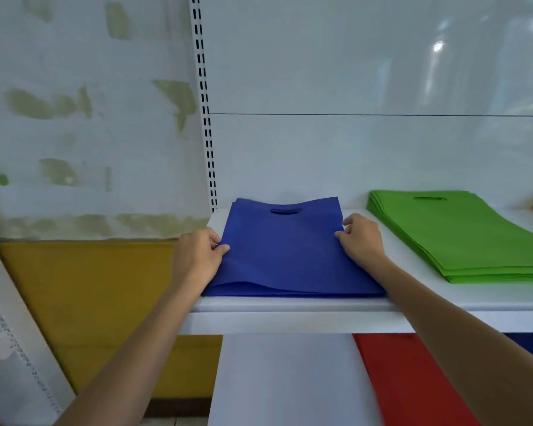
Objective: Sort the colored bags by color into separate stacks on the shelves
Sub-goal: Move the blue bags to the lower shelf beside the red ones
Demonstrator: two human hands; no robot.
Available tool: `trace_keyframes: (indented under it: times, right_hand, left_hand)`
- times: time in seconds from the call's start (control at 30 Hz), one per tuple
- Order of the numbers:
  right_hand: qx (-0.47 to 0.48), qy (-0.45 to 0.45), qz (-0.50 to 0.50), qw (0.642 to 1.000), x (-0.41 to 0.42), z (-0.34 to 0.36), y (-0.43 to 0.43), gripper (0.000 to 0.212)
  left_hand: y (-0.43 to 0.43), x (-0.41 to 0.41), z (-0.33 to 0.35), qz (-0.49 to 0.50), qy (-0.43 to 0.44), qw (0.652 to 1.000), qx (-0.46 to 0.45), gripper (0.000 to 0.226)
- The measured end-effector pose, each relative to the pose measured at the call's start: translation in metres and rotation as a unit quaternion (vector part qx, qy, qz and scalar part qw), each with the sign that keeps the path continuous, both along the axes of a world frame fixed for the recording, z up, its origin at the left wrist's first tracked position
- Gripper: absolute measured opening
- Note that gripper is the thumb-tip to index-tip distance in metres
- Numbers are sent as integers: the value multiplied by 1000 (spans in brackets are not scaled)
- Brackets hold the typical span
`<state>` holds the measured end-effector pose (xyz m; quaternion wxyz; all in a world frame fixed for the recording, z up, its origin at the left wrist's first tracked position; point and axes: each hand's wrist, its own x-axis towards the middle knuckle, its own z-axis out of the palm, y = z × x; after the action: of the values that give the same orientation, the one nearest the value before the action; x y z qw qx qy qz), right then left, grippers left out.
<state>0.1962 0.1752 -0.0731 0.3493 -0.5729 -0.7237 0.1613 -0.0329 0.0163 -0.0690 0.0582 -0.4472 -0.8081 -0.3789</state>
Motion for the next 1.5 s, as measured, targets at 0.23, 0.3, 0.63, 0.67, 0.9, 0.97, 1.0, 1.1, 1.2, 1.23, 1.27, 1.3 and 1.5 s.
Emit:
trace_keyframes:
  times: [0.23,0.3,0.63,0.67,0.9,0.97,1.0,1.1,1.2,1.23,1.27,1.3,1.5]
  right_hand:
    - [139,19,31,990,0,3,-9,9]
    - [167,46,41,984,3,7,-15,9]
    - [296,78,0,952,124,57,-34,31]
    - [304,69,-19,950,150,59,-35,28]
    - [241,-2,-171,955,380,35,-67,28]
    - [219,-13,-218,951,447,20,-85,28]
    - [209,-15,-240,948,476,12,-94,28]
    - [165,-20,-299,940,562,-15,-126,29]
    - [114,-28,-348,930,632,-39,-158,30]
    - [99,-33,-362,926,651,-45,-168,31]
    - [86,-36,-375,922,668,-51,-176,31]
    - [74,-39,-385,919,683,-57,-184,31]
    - [-2,-43,-416,908,736,-115,-188,31]
  left_hand:
    - [-3,4,-1,-25,31,998,44,7]
    - [-5,5,2,-45,7,996,73,10]
    - [22,95,29,-187,62,964,177,21]
    - [30,116,32,-207,57,959,184,21]
    - [74,322,18,-368,28,913,175,23]
    - [83,389,6,-417,16,895,157,23]
    - [86,418,-1,-435,9,888,150,24]
    - [93,508,-25,-488,0,863,132,24]
    - [94,587,-56,-532,-6,842,89,26]
    - [94,609,-68,-545,-13,836,68,26]
    - [93,629,-80,-557,-21,829,48,26]
    - [93,647,-93,-567,-26,823,32,25]
    - [101,709,-168,-587,-43,806,-56,21]
